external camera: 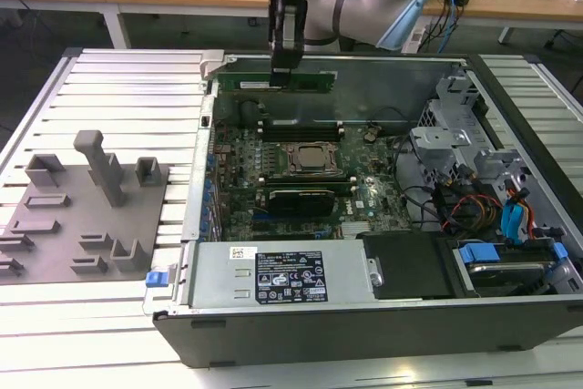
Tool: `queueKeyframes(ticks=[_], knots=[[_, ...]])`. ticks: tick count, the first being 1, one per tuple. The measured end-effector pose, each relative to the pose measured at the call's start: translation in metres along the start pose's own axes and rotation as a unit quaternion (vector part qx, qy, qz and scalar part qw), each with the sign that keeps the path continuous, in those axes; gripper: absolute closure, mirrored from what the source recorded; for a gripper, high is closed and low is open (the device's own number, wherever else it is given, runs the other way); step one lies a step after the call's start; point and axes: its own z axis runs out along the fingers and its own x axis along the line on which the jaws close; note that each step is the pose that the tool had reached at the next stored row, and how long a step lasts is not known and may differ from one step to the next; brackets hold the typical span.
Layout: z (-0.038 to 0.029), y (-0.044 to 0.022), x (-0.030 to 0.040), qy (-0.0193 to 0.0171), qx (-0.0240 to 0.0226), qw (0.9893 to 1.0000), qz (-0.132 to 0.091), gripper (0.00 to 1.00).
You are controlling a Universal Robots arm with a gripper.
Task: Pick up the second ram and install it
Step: 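Pick up the second ram and move it above second insertion slot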
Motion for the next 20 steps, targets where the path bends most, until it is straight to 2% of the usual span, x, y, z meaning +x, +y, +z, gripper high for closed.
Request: queueKeyframes(ticks=[2, 5, 7, 12, 20], knots=[[0.0012, -0.0045, -0.0003, 0.0000, -0.0004, 1.0000, 0.000, 0.87], [0.0047, -0.0064, -0.0001, 0.0001, -0.0006, 1.0000, 0.000, 0.87], [0.0082, -0.0099, 0.0001, 0.0003, -0.0008, 1.0000, 0.000, 0.87], [0.0102, -0.0194, -0.0003, 0.0004, -0.0008, 1.0000, 0.000, 0.87], [0.0126, -0.0276, -0.0004, 0.0003, -0.0008, 1.0000, 0.000, 0.87]])
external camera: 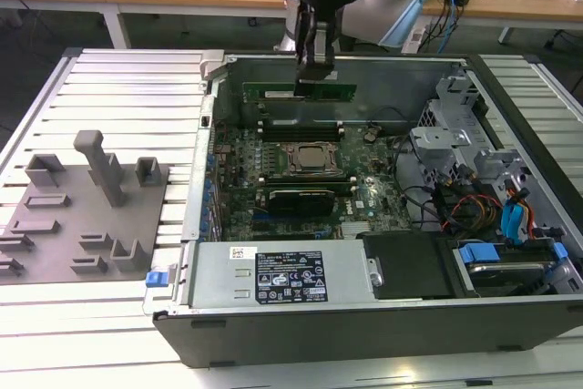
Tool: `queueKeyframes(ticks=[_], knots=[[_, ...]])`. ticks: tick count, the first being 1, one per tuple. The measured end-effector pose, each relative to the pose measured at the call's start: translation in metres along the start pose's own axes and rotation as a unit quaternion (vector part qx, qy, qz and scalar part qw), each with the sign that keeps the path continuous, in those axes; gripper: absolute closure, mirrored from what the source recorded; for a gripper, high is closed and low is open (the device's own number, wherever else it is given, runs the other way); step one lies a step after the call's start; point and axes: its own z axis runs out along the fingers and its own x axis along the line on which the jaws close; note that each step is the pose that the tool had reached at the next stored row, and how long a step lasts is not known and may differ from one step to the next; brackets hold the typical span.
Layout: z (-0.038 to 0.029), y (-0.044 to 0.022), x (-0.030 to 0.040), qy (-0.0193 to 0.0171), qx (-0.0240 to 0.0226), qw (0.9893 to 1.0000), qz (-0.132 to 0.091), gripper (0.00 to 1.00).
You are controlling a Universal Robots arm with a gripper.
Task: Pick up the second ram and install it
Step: 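Pick up the second ram and move it above second insertion slot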
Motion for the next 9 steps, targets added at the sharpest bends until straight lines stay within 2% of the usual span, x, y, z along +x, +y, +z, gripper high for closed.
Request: queueKeyframes(ticks=[4, 6, 9], knots=[[0.0002, -0.0073, -0.0002, 0.0001, 0.0000, 1.0000, 0.000, 0.87], [0.0013, -0.0170, -0.0003, 0.0001, 0.0000, 1.0000, 0.000, 0.87], [0.0022, -0.0211, -0.0005, 0.0002, 0.0000, 1.0000, 0.000, 0.87]])
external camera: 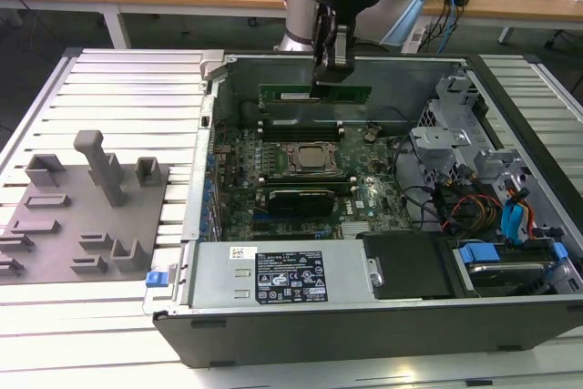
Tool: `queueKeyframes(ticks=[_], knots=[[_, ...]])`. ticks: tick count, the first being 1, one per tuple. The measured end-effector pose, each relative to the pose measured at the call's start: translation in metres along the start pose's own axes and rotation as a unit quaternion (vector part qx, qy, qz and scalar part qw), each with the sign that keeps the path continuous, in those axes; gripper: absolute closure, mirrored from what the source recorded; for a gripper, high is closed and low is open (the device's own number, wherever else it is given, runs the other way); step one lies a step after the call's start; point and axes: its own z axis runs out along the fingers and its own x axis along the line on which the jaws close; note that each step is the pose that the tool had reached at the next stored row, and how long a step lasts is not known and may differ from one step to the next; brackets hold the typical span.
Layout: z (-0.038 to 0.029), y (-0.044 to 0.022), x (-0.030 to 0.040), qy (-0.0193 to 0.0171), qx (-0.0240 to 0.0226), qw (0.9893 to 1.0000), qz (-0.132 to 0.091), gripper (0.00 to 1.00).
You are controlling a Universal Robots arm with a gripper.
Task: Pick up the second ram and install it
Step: 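Pick up the second ram and move it above second insertion slot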
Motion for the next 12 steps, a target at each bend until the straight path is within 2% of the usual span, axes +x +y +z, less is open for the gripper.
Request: queueKeyframes(ticks=[5, 12], knots=[[0.0042, -0.0096, 0.0000, 0.0001, 0.0000, 1.0000, 0.000, 0.87], [0.0116, -0.0106, 0.0006, 0.0000, 0.0000, 1.0000, 0.000, 0.87]])
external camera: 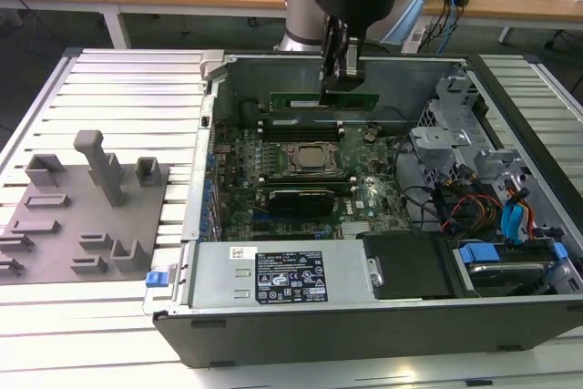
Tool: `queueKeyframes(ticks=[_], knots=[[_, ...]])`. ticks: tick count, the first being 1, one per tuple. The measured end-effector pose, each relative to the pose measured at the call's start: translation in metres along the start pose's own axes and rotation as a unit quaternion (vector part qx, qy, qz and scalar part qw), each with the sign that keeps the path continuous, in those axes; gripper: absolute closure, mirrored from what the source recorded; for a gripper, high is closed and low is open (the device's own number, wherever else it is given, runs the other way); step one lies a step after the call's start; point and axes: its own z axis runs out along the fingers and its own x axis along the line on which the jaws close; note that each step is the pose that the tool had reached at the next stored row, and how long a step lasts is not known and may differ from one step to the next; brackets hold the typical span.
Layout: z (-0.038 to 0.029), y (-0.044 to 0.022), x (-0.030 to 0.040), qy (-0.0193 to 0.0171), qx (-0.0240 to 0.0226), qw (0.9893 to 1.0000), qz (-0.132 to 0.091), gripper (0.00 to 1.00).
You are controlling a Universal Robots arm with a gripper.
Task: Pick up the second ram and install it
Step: 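Pick up the second ram and move it above second insertion slot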
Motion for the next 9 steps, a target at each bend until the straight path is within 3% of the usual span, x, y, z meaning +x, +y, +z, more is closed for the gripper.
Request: queueKeyframes(ticks=[4, 9], knots=[[0.0050, -0.0004, 0.0004, 0.0000, 0.0000, 1.0000, 0.000, 0.87], [0.0201, -0.0016, 0.0017, 0.0000, -0.0001, 1.0000, 0.000, 0.87]])
